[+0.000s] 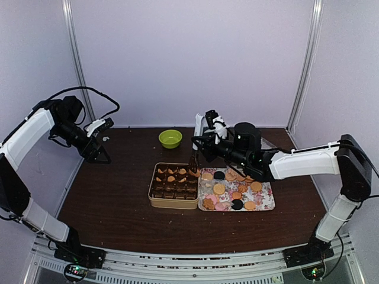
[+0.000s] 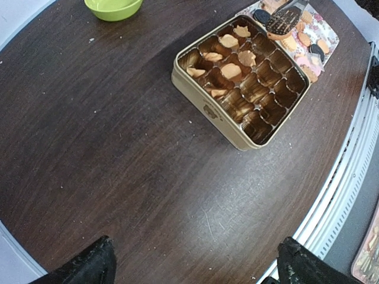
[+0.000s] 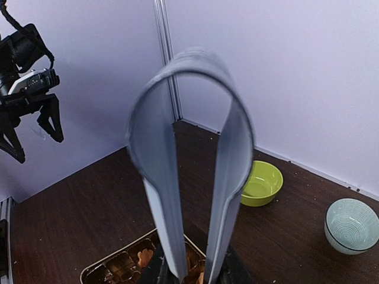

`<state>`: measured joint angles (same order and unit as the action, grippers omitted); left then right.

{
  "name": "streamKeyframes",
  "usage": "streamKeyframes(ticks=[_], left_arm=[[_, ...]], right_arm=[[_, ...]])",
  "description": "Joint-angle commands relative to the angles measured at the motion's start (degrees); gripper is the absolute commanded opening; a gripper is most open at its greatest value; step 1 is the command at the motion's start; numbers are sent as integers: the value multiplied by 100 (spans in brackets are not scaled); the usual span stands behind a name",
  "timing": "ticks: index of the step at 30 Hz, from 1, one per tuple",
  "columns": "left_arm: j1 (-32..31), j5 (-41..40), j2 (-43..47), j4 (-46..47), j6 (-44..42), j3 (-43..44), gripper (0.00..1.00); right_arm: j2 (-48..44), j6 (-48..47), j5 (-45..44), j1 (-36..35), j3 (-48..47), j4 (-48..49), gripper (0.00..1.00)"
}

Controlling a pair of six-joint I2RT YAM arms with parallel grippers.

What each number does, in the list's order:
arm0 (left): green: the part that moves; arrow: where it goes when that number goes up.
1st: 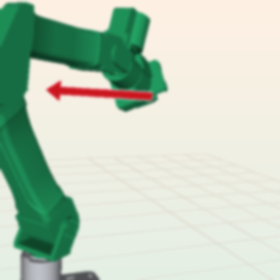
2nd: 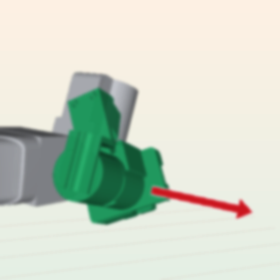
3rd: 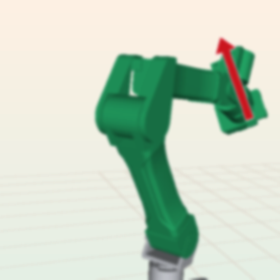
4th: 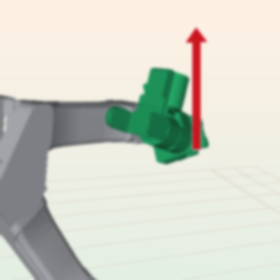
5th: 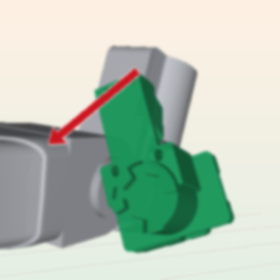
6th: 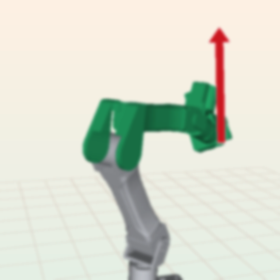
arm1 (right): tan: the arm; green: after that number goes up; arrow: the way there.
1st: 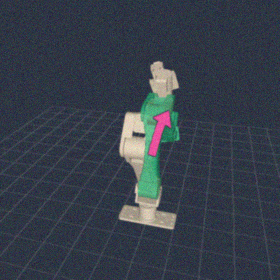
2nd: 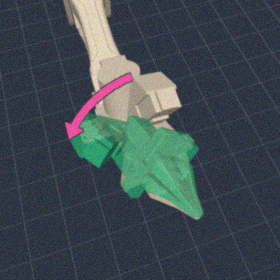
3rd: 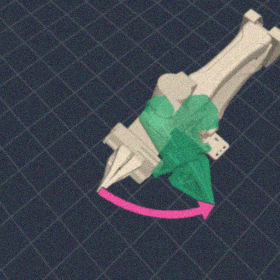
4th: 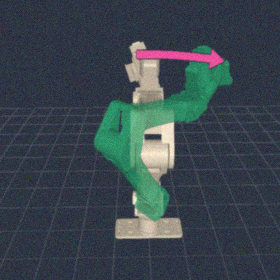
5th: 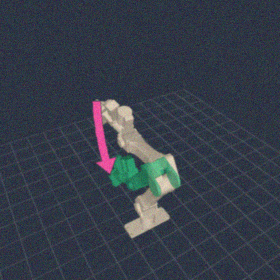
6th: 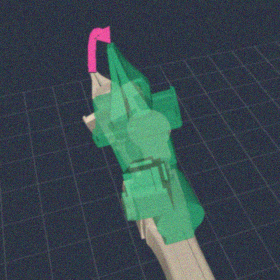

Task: Pack the cookies
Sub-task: Place the fake cookies in the empty pocket of the box.

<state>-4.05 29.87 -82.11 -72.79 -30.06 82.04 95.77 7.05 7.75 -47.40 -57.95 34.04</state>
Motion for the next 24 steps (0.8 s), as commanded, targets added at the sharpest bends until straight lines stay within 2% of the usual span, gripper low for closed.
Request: streamKeyframes(ticks=[1, 22, 24], left_arm=[[74, -217, 107, 310, -19, -228, 98], [73, -587, -29, 740, 28, -727, 97], [71, -587, -17, 742, 29, -727, 97]], right_arm=[[177, 111, -181, -64, -343, 281, 0], [657, 156, -487, -112, -317, 444, 0], [671, 136, -485, -133, -321, 433, 3]])
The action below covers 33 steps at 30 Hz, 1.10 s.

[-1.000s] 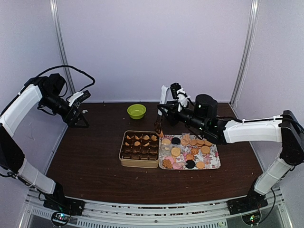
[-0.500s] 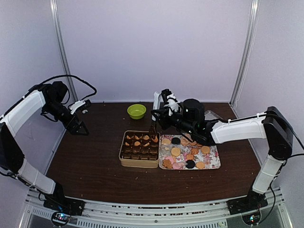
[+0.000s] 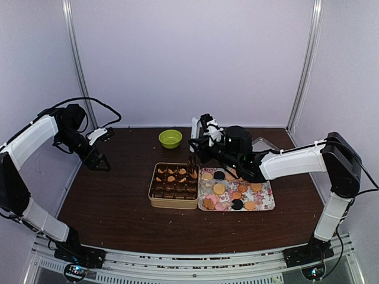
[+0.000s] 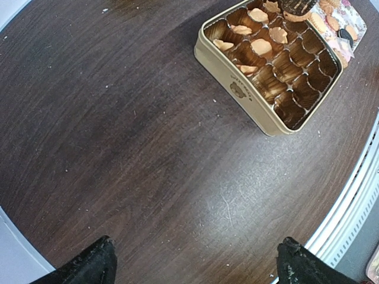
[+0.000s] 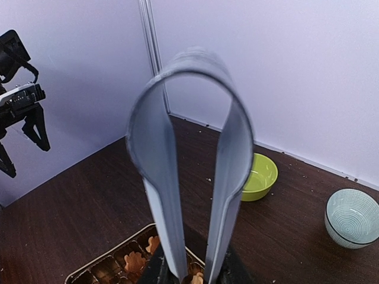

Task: Pack the cookies
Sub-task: Place the fake cookies in the empty pocket of the box, then pick up the fake cookies from the plate.

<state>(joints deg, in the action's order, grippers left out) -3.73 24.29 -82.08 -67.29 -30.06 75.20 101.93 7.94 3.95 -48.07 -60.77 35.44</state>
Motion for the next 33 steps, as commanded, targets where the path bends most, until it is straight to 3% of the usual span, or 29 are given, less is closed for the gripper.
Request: streamKeyframes(ticks=[1, 5, 7, 13, 19, 33], left_arm=[[44, -26, -11, 196, 39, -34, 97], [39, 3, 32, 190, 46, -15, 98], [39, 5, 39, 191, 39, -14, 98], [39, 37, 44, 157, 34, 15, 98], [42, 39, 87, 128, 17, 23, 98], [47, 64, 35, 80, -16, 89, 97]], right_arm=[[55, 37, -98, -71, -40, 278, 7], [22, 23, -108, -80, -18, 262, 26], [-24, 23, -124, -77, -15, 270, 30], [-214, -26, -209, -73, -14, 221, 34], [-688, -32, -382, 8, 255, 200, 31], [-2535, -84, -1398, 636, 2235, -183, 32]])
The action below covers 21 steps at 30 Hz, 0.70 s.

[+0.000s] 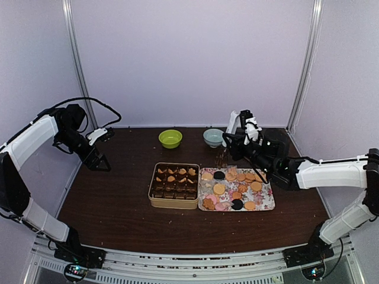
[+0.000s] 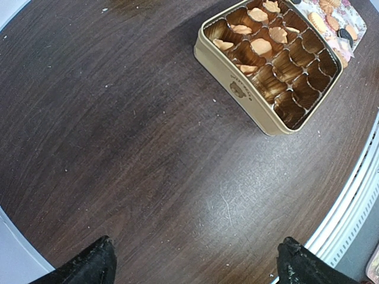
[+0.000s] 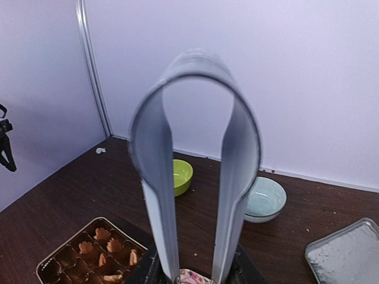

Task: Pack the cookies
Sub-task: Pick up the fake cookies from the plate.

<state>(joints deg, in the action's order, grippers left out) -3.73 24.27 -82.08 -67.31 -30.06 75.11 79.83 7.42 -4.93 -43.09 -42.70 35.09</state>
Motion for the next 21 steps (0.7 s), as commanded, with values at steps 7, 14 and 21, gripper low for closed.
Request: streamKeyframes(ticks=[7, 14, 21], left_arm=[[41, 114, -3, 64, -13, 173, 97], [39, 135, -23, 7, -8, 249, 97], [39, 122, -29, -19, -25, 275, 97]], right_arm=[[-568, 33, -1077, 227, 1092, -210, 38], [-440, 85, -1322, 231, 1256, 27, 43], [-317, 91, -1458, 231, 1360, 156, 46]])
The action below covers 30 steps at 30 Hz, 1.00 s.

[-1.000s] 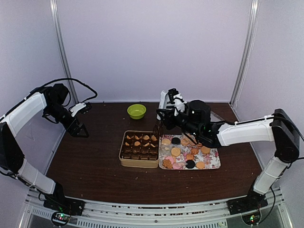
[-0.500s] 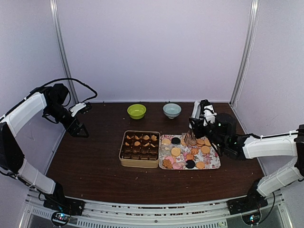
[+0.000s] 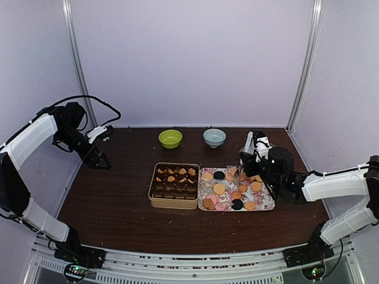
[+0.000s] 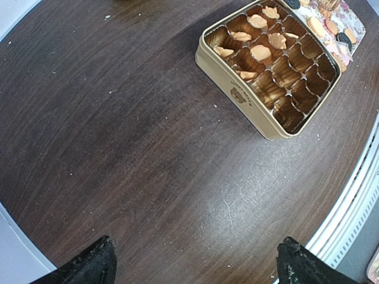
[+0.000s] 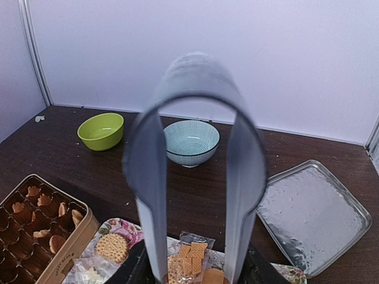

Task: Pack the cookies
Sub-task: Pick up the fake cookies from the plate.

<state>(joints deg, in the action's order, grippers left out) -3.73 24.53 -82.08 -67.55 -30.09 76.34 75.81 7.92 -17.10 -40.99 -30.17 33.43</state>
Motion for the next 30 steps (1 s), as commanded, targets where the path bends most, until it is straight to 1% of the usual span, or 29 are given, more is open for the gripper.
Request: streamKeyframes(ticks=[1, 10, 16, 25, 27, 30], left_arm=[[45, 95, -35, 5, -22, 161, 97], [40, 96, -43, 1, -23, 206, 97], [40, 121, -38, -4, -42, 182, 97], [39, 62, -40, 3, -81, 149, 97], [44, 40, -64, 32, -81, 122, 97], [42, 32, -90, 91, -79, 69, 96]], right_arm=[[103, 59, -234, 21, 117, 339, 46], [153, 225, -196, 21, 291, 393, 45], [98, 271, -153, 17, 350, 168, 44], [-17, 110, -278, -163, 87, -149, 26], [-116, 77, -300, -196, -17, -234, 23], [-273, 31, -296, -240, -191, -360, 21]])
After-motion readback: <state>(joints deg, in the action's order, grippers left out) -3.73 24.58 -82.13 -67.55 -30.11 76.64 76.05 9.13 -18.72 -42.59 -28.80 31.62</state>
